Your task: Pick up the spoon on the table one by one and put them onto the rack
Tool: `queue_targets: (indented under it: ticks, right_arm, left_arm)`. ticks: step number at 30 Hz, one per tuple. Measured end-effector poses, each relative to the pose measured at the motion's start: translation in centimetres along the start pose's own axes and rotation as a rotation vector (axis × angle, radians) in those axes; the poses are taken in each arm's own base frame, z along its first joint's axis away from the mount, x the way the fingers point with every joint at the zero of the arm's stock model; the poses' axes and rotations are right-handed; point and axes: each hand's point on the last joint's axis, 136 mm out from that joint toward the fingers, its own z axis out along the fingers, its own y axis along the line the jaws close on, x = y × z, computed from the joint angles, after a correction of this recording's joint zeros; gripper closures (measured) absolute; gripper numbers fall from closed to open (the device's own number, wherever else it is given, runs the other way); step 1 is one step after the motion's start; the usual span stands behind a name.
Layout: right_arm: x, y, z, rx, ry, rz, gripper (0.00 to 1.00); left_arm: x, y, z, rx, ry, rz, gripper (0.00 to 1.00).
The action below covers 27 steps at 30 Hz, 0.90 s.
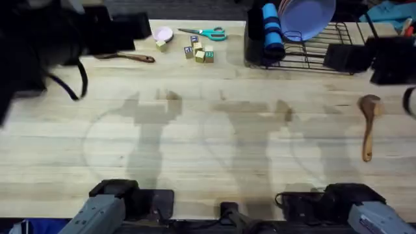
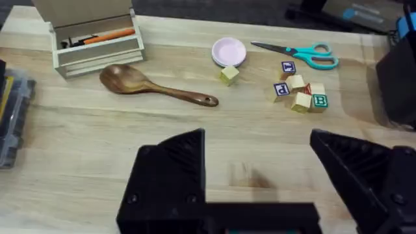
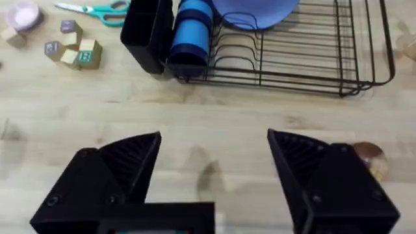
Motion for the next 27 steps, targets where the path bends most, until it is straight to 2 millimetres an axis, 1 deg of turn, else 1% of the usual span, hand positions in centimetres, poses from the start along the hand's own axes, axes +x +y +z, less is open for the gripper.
queue_targets:
  ticks: [4,7,11,14,21,27]
  right_arm:
    - [-1.3,0.0,0.1,0.002,0.086,0.002,0.005]
    - [-2.1,0.0,0.4,0.003,0.137,0.004,0.005]
    - [-2.9,0.0,1.1,0.004,0.168,0.005,0.005]
    - [-2.7,0.0,1.6,0.004,0.184,0.006,0.005]
    - [-2.7,0.0,1.6,0.004,0.187,0.005,0.007]
    - [-3.0,0.0,1.7,0.004,0.173,0.002,0.005]
  left_arm:
    - [-1.8,-0.2,0.2,-0.002,0.026,0.001,0.007]
    - [-2.5,-0.2,0.6,-0.003,0.039,0.004,0.007]
    - [-2.5,-0.3,1.1,-0.004,0.052,0.012,0.007]
    - [-2.4,-0.2,1.2,-0.005,0.056,0.014,0.007]
    - [-2.4,-0.2,1.2,-0.005,0.056,0.016,0.007]
    - [-2.4,-0.3,1.2,-0.005,0.055,0.017,0.007]
